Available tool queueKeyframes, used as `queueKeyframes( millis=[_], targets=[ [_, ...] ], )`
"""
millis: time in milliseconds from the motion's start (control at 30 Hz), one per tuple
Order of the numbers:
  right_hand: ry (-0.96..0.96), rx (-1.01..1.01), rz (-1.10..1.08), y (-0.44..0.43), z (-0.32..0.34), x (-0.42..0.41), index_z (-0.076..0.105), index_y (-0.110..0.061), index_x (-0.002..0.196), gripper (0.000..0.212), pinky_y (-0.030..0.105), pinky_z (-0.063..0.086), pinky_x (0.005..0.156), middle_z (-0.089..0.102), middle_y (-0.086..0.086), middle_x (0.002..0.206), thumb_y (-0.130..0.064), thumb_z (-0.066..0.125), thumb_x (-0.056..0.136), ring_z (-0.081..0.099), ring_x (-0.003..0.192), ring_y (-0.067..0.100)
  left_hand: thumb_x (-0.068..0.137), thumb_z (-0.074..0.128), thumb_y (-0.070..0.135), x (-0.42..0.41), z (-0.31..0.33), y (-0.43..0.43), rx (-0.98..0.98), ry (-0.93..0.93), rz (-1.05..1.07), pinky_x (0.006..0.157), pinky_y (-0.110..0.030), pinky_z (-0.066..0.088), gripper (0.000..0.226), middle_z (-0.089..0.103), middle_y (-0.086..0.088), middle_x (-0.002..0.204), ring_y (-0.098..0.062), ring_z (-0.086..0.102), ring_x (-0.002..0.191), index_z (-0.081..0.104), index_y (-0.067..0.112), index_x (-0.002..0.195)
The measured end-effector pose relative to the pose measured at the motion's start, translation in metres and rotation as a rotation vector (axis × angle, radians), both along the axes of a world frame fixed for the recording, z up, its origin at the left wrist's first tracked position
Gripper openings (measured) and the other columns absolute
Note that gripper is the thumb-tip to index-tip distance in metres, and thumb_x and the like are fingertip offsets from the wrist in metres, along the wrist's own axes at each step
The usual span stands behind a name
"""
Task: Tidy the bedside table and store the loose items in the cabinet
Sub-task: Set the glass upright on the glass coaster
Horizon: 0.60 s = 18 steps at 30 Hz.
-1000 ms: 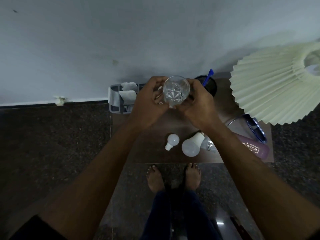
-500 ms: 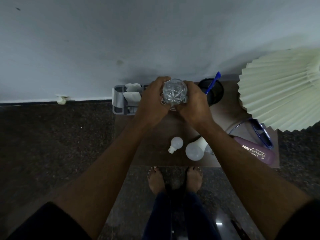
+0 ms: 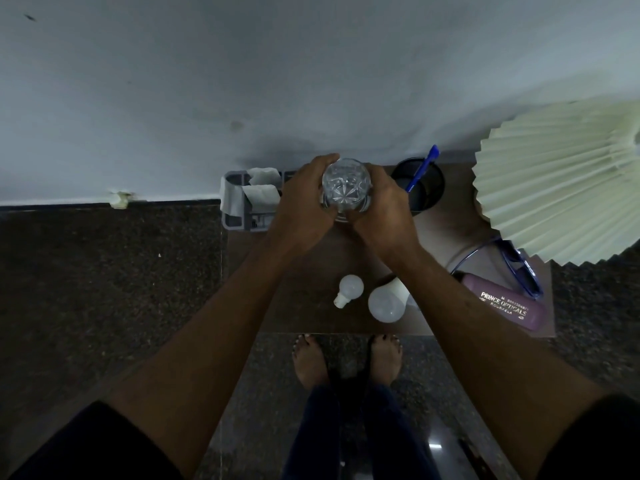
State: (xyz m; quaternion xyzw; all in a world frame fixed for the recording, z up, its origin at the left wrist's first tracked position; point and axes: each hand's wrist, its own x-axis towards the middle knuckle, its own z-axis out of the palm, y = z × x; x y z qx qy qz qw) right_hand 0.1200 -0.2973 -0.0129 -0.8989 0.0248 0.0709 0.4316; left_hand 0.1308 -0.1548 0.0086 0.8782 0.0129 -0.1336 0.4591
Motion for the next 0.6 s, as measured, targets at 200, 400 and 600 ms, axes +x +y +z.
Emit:
queueKeyframes(
  millis=[200, 400, 600],
  targets=[
    [0.017, 0.005, -0.025, 0.003, -0.003, -0.005, 0.051, -0.006, 0.135, 0.062, 0.035, 0.055, 0.097, 0.065, 0.007, 0.125, -0.014, 0.081, 0.082, 0.063, 0.115, 0.019, 0.085, 0.073, 0.001, -0.001, 0.006, -0.002, 0.002, 0.056, -0.007, 0.111, -0.040, 0.047, 0.072, 0.056, -0.011, 0.144, -0.021, 0.055, 0.133, 0.041, 0.004, 0.150],
    [0.060, 0.022, -0.041, -0.002, 0.004, -0.013, 0.031, -0.004, 0.153, 0.094, 0.025, 0.050, 0.101, 0.060, 0.007, 0.138, -0.029, 0.084, 0.079, 0.059, 0.125, 0.018, 0.079, 0.081, 0.009, -0.013, 0.019, 0.000, 0.041, -0.004, 0.028, 0.114, -0.037, 0.043, 0.083, 0.051, -0.008, 0.148, -0.019, 0.050, 0.137, 0.038, 0.007, 0.151],
    [-0.015, 0.095, -0.167, -0.013, 0.020, -0.043, 0.043, -0.022, 0.145, 0.074, 0.013, 0.049, 0.091, 0.063, -0.011, 0.130, -0.034, 0.080, 0.082, 0.062, 0.110, -0.002, 0.085, 0.074, 0.012, -0.044, 0.037, -0.005, -0.008, -0.164, 0.077, 0.104, -0.032, 0.051, 0.053, 0.062, 0.005, 0.129, -0.010, 0.059, 0.122, 0.057, 0.016, 0.134]
  ],
)
